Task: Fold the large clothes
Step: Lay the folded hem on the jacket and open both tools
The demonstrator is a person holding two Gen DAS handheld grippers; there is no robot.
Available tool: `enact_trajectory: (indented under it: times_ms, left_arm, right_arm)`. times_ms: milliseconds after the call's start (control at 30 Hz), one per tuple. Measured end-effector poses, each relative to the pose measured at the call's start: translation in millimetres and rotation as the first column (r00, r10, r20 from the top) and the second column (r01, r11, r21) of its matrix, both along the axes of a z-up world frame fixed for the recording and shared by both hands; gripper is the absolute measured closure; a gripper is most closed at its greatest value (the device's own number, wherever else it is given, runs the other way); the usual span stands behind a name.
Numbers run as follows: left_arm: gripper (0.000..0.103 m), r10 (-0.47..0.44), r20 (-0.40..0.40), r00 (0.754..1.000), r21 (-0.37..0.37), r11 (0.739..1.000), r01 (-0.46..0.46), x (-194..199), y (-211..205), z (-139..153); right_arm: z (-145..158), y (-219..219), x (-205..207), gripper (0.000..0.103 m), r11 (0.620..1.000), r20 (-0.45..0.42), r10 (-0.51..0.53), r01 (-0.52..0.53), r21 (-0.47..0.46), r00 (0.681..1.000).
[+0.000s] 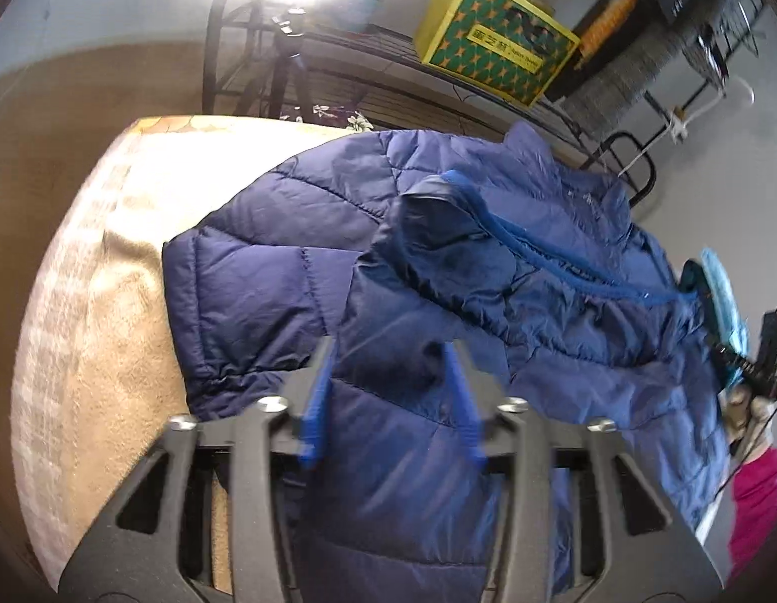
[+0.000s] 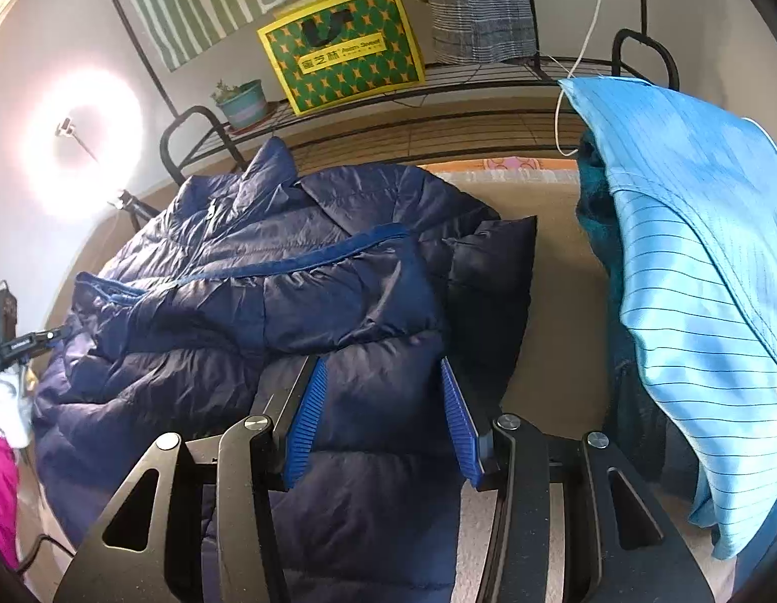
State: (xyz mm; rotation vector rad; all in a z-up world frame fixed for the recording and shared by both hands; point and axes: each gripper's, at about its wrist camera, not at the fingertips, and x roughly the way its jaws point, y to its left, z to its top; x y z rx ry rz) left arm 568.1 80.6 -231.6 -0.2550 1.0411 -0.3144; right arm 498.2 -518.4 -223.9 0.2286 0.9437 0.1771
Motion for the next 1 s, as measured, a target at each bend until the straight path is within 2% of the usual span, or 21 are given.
enact_trajectory:
  times_ms: [100,133,233,433,500,600,667,833,1000]
  left_arm:
    - [0.096,0.002,0.001,1.0,0.011,1.0,-0.002,1,-3,-3]
    - [0.097,0.004,0.006,1.0,0.014,1.0,-0.004,1,-4,-3]
    - [0.1,-0.008,0.039,0.999,0.044,0.999,0.007,-4,-8,-1]
    - [0.102,0.015,0.125,0.992,0.093,0.995,-0.027,-10,-8,19]
    - [0.102,0.019,0.173,0.985,0.1,0.994,-0.037,-11,-8,32]
    - [0.102,-0.006,0.247,0.969,0.155,0.987,-0.034,-12,-14,52]
    - [0.102,-0.008,0.261,0.965,0.169,0.985,-0.038,-7,-16,59]
    - [0.102,0.027,0.279,0.96,0.165,0.983,-0.075,29,-22,68]
    - [0.102,0.068,0.282,0.957,0.18,0.976,-0.122,71,-38,56]
  right_arm:
    - [1,5,0,0.084,0.999,0.008,0.012,-0.012,-0.033,1.0]
    - [1,7,-1,0.091,0.999,0.01,0.015,-0.015,-0.038,1.0]
    - [2,10,-4,0.096,0.998,0.022,0.017,-0.016,-0.066,1.0]
    - [14,14,-8,0.099,0.991,0.079,-0.008,0.018,-0.131,0.997]
    - [21,14,-10,0.099,0.988,0.106,-0.029,0.045,-0.148,0.994]
    - [40,17,-14,0.1,0.981,0.17,-0.034,0.065,-0.18,0.985]
    - [50,19,-14,0.1,0.977,0.205,-0.036,0.078,-0.201,0.978]
    - [68,20,6,0.1,0.964,0.268,-0.063,0.128,-0.233,0.961]
    - [57,23,48,0.1,0.94,0.264,-0.088,0.168,-0.296,0.961]
